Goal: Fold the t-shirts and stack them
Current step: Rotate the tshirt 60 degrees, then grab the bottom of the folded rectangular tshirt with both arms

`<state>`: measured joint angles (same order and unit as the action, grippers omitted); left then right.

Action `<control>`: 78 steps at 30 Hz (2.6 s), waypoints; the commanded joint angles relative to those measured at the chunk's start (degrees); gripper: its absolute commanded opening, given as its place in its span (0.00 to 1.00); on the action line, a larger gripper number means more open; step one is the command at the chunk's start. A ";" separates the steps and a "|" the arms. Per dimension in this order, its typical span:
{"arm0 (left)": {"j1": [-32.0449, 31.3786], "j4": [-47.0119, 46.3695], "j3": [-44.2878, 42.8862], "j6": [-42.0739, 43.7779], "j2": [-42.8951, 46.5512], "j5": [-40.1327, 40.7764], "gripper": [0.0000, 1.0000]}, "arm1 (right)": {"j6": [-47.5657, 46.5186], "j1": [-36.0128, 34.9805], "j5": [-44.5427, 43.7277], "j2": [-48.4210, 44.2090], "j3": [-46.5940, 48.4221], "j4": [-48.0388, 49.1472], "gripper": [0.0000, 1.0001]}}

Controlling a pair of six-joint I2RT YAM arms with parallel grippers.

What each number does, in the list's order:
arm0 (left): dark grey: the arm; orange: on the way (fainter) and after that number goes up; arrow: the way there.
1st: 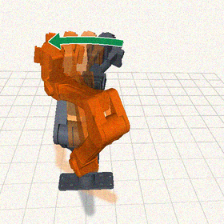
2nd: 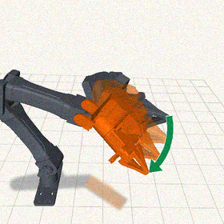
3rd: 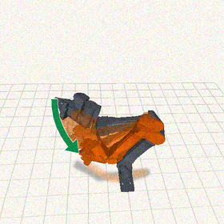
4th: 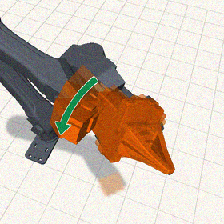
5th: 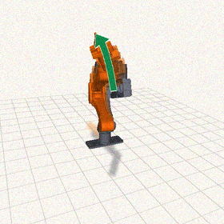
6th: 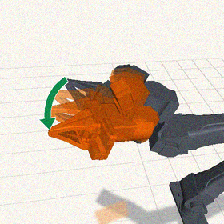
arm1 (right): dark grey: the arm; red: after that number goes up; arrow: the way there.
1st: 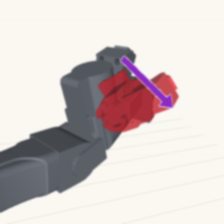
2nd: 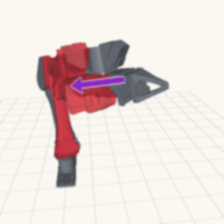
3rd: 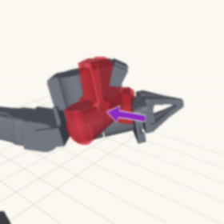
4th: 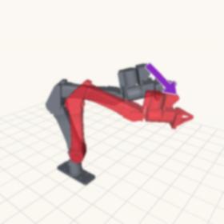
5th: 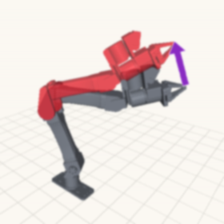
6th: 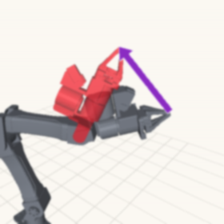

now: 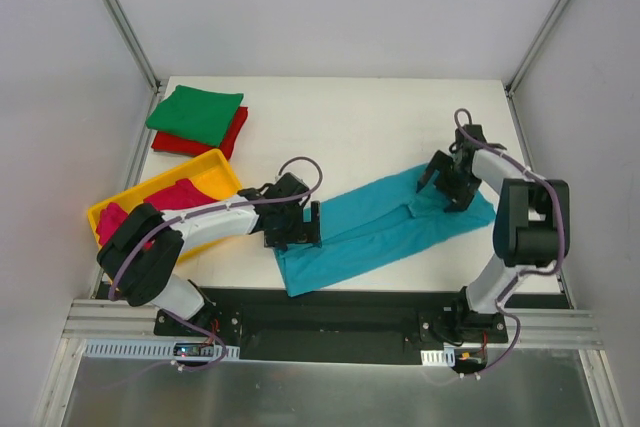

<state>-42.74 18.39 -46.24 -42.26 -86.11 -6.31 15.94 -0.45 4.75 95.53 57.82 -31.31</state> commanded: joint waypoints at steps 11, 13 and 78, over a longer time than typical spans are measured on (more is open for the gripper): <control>-18.95 0.06 -4.03 -13.82 3.66 4.19 0.99 | -10.67 -5.62 -7.56 40.43 66.69 -21.06 0.96; -19.31 0.06 -4.91 -12.59 5.24 4.37 0.99 | -11.28 -4.65 -7.83 39.75 68.56 -22.04 0.96; -5.69 -0.29 16.09 -17.76 17.36 7.54 0.02 | -10.49 -78.83 -17.59 -8.95 -10.81 11.19 0.11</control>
<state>-48.64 15.07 -32.56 -58.04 -73.67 1.41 3.86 -77.78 -12.75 87.39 45.67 -17.80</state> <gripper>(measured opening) 0.050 0.140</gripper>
